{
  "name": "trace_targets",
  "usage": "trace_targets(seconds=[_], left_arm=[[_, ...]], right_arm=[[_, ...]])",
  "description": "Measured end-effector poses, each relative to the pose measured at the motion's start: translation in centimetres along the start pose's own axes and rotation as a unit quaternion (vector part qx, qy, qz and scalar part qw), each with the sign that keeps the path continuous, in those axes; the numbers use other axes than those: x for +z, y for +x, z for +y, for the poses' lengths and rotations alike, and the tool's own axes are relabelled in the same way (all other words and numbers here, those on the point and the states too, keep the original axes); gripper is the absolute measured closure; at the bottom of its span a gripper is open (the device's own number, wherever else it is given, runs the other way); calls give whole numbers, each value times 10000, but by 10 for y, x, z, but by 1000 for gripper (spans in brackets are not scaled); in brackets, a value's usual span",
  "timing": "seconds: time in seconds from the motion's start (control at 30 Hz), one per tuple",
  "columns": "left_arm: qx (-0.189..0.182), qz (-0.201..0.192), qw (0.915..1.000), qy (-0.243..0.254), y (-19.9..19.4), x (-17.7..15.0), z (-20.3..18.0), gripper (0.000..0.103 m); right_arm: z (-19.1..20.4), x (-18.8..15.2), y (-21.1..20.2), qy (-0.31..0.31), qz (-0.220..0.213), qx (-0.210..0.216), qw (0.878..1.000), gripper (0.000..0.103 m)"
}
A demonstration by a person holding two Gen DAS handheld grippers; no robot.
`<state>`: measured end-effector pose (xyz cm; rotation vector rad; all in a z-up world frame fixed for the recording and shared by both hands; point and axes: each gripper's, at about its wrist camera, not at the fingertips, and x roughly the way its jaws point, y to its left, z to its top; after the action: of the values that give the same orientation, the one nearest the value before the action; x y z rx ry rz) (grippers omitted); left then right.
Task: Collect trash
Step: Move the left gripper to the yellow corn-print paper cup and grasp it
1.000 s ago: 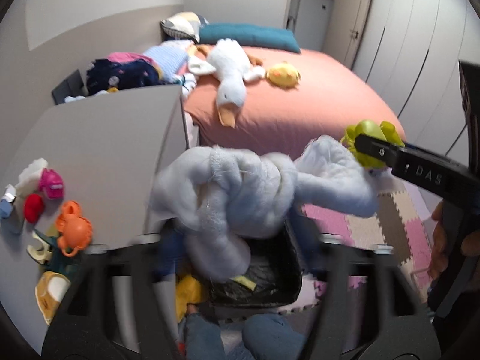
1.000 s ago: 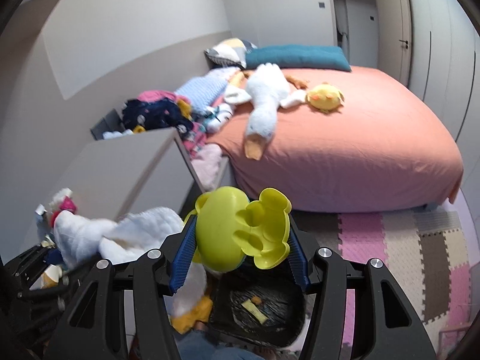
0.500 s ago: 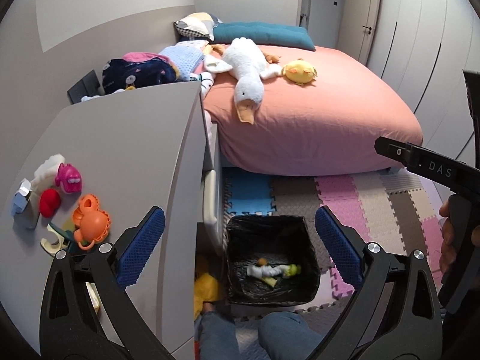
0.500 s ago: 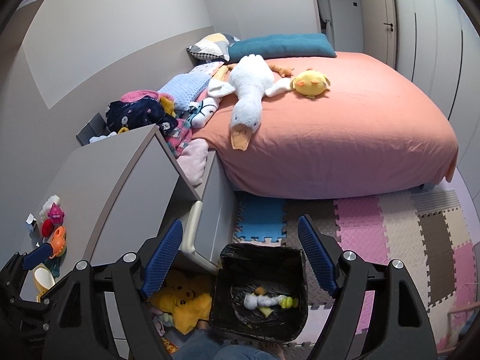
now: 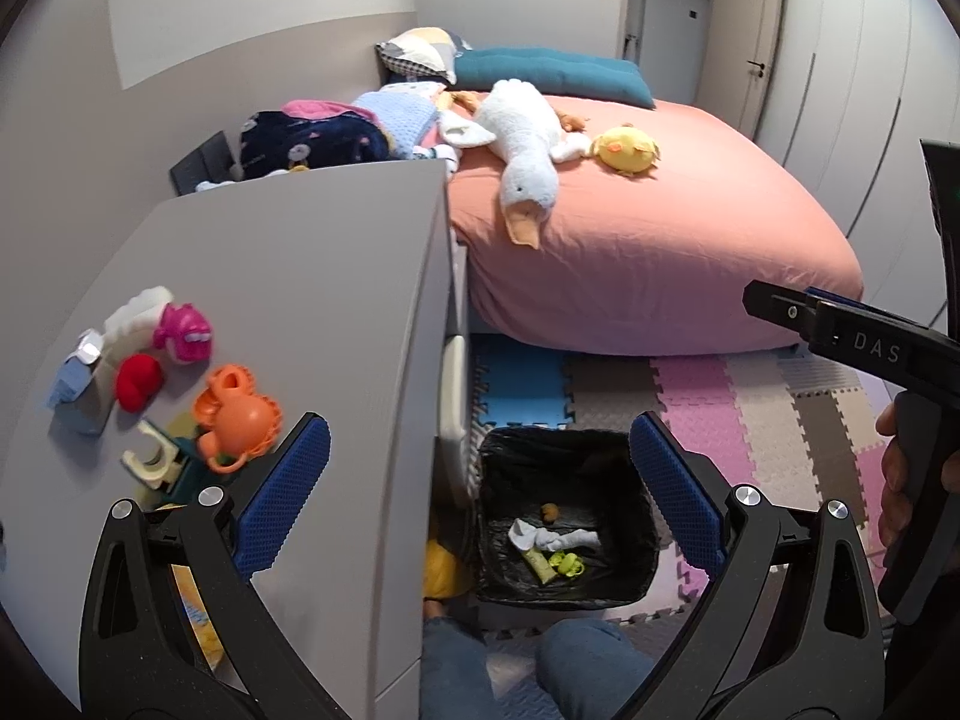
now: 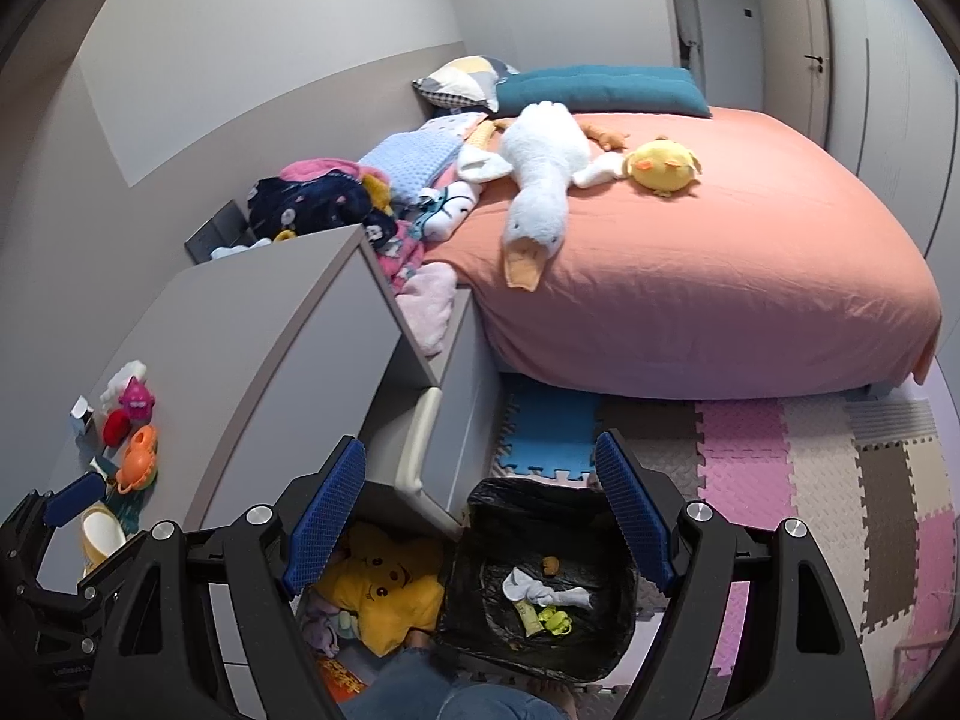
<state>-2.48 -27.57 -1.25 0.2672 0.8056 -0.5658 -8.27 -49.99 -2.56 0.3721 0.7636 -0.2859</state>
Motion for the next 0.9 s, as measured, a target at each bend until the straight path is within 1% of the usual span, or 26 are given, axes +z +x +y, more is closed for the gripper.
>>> trace_targets(seconds=[0.13, 0.23, 0.5, 0.73, 0.9], left_arm=[[185, -40, 9997, -182, -7, -4, 12, 6], [418, -65, 9984, -385, -12, -11, 25, 6], [726, -15, 9940, -814, -19, -27, 58, 6], [899, 12, 9870, -1330, -29, -45, 93, 6], [996, 116, 9809, -1669, -30, -60, 113, 6]], right_arm=[[14, -1, 1, -113, 3, 126, 9999, 24], [26, -2, 2, -211, 22, 215, 9995, 23], [54, -5, 4, -469, 75, 409, 9980, 23], [87, -10, 7, -754, 113, 653, 9949, 23], [113, -16, 9, -1009, 165, 819, 9914, 23]])
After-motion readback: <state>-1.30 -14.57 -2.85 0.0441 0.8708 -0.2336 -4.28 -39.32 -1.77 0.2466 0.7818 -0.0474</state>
